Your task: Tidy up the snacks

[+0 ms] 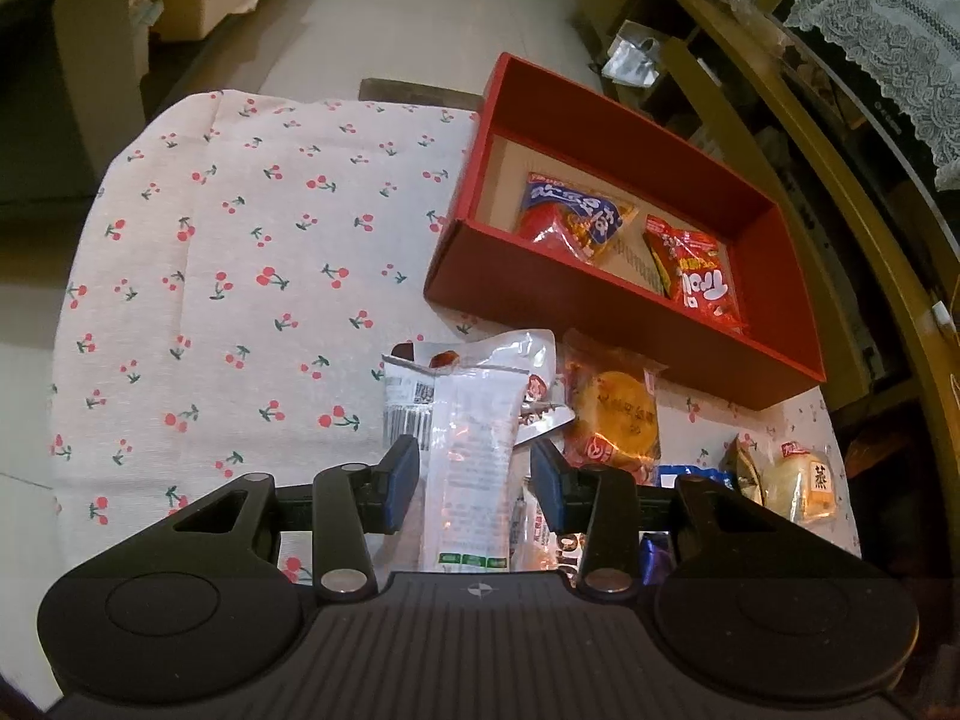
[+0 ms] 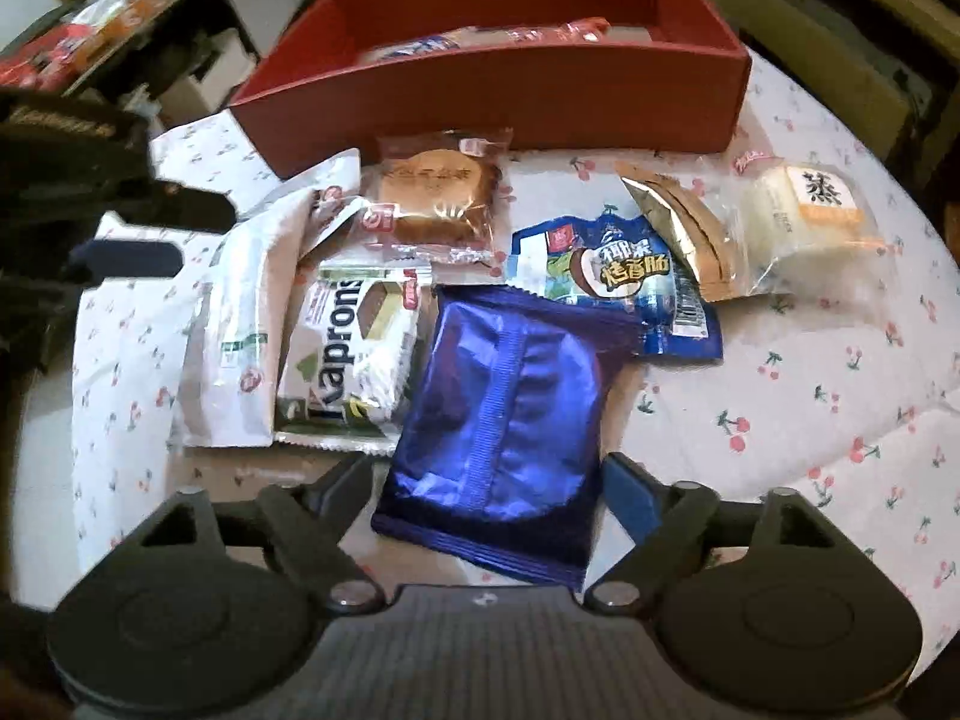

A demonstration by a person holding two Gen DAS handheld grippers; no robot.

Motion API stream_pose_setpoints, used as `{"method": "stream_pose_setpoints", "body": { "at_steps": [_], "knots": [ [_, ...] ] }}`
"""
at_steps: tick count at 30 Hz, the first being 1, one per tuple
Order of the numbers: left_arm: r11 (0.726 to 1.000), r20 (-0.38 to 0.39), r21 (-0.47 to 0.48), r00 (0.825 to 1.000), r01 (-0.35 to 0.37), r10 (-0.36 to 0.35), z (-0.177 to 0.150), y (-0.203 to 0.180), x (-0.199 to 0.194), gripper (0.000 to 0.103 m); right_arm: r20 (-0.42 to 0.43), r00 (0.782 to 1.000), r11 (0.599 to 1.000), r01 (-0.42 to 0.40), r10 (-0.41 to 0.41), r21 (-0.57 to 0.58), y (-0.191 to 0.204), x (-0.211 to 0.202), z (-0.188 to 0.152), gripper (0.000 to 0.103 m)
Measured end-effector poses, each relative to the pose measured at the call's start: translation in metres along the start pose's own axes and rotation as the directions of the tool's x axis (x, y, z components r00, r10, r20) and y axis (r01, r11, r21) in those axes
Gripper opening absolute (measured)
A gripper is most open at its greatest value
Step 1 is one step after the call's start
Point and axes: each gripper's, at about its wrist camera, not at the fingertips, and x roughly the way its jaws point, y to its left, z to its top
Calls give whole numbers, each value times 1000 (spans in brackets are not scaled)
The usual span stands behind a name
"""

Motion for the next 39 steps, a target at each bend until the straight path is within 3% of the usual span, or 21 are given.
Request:
{"method": "stream_pose_setpoints", "body": {
  "at_steps": [4, 6, 10, 11, 14, 15, 20, 23, 27, 29, 33, 39],
  "knots": [
    [1000, -22, 21, 1000, -5, 6, -4, -3, 4, 49, -19, 998, 998, -64, 65, 22, -20, -4, 2, 59],
    [1000, -28, 24, 1000, -9, 10, -6, -3, 5, 55, -21, 996, 996, -87, 88, 30, -27, -7, 2, 52],
    [1000, -36, 26, 999, -14, 15, -9, -4, 7, 63, -34, 994, 992, -96, 100, 85, -34, -9, 3, 51],
    [1000, -35, 22, 999, -15, 15, -8, -4, 7, 63, -28, 995, 990, -92, 96, 104, -35, -12, 3, 56],
    [1000, -30, 4, 1000, -7, 7, -6, -2, 5, 64, 26, 993, 982, -114, 112, 149, -28, -21, 4, 93],
    [1000, -29, 0, 1000, -2, 2, -6, -2, 5, 64, 44, 993, 981, -117, 111, 152, -23, -21, 4, 98],
    [1000, -22, -6, 1000, 18, -18, -6, -1, 0, 66, 81, 997, 989, -15, 3, 150, -1, -4, 17, 98],
    [999, -22, -19, 999, 27, -27, -5, 2, -1, 66, 28, 1000, 981, -9, 4, 191, -7, 16, 26, 95],
    [999, -23, -24, 999, 35, -36, -3, 3, -2, 68, 41, 998, 991, -55, 51, 119, -14, 9, 23, 74],
    [999, -24, -22, 999, 38, -38, -4, 2, -2, 68, 26, 996, 991, -83, 80, 106, -23, 6, 18, 70],
    [1000, -25, 2, 999, 29, -29, -7, -1, -3, 71, 26, 998, 995, -66, 64, 77, -37, -3, 9, 69],
    [1000, -41, 10, 999, 1, -1, -14, 3, -1, 73, 70, 991, 988, -122, 116, 92, -51, -16, 11, 69]
  ]
}}
